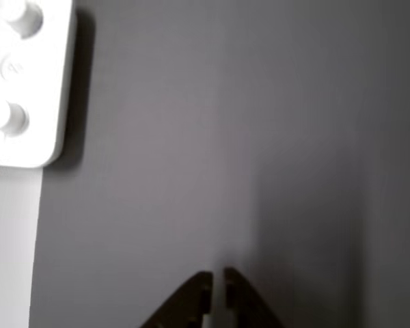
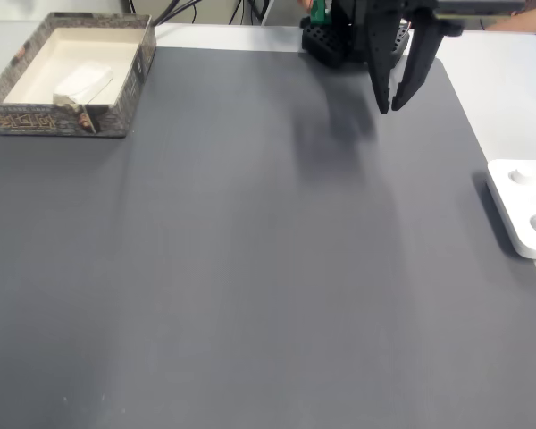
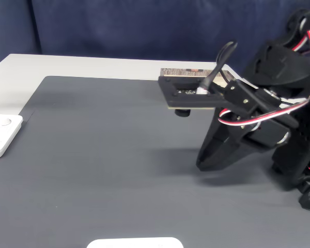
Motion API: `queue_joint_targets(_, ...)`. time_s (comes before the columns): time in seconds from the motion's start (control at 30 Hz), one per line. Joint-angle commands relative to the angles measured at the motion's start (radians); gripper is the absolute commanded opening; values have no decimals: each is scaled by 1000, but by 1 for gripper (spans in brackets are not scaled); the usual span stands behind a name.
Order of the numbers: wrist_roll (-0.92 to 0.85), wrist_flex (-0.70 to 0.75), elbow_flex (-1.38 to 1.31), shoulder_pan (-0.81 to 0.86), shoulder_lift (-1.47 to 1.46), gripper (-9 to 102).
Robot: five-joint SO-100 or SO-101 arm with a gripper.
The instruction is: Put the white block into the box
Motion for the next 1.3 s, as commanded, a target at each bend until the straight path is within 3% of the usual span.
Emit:
queue_joint_targets(0.0, 25, -14, 35, 28, 127, -2)
queue_joint_targets(0.57, 32, -14, 252, 31, 448, -2)
queue_joint_targets(1.27, 9, 178, 285, 37, 529, -2)
